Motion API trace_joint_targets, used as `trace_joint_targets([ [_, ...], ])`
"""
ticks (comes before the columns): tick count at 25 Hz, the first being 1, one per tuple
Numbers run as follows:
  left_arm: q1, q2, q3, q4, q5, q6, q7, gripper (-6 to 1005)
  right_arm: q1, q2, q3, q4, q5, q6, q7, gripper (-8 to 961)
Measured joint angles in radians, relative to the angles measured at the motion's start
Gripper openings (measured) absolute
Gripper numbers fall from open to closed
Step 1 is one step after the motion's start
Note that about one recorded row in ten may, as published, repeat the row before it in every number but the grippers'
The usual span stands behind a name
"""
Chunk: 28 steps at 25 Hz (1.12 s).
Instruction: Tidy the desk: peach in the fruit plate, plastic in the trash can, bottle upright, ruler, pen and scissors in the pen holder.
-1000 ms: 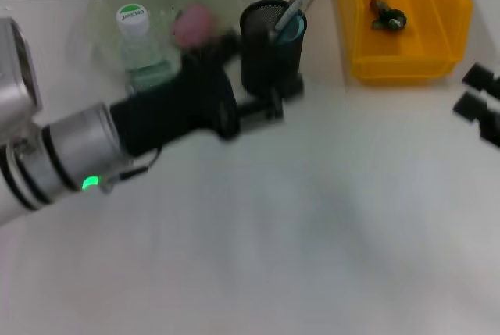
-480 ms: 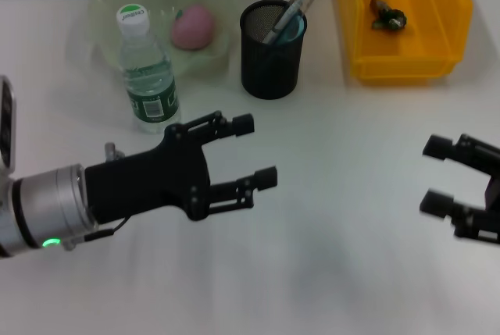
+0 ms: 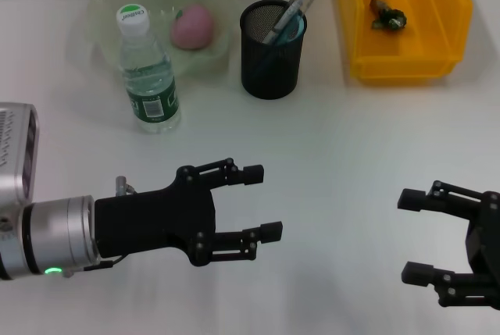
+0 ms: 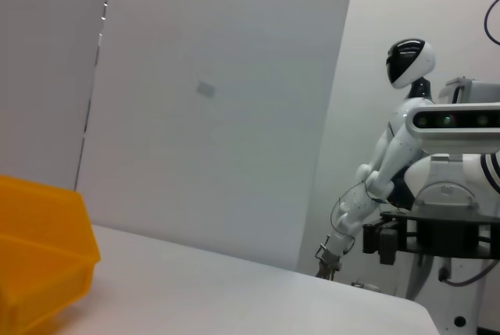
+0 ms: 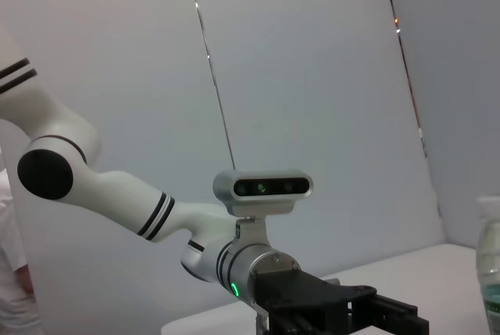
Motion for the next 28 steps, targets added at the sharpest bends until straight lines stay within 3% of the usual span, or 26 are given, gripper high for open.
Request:
trace_joint_targets([
  [9,0.023,0.011,-0.003,0.004,0.013,0.004,0.014,771,0.016,0.006,-0.008,0.007,-0.003,0.029,0.024,829],
  [13,0.05,0.029,-0.034,0.001,0.054,0.012,0.014,767,0.094,0.009,-0.037,0.076,-0.002,0.091,0.044,829],
  [16,0.088,0.037,-0.112,0.007,0.108,0.049,0.014,765,0.155,0.009,-0.084,0.118,0.001,0.133,0.045,829],
  [21,0.113,0.034,-0.22,0.008,0.206,0.096,0.014,762,0.224,0.009,-0.113,0.154,0.004,0.156,0.051,829],
  [28,0.12,0.018,-0.288,0.004,0.272,0.092,0.003,766,0.237,0.009,-0.115,0.156,0.004,0.165,0.058,828],
])
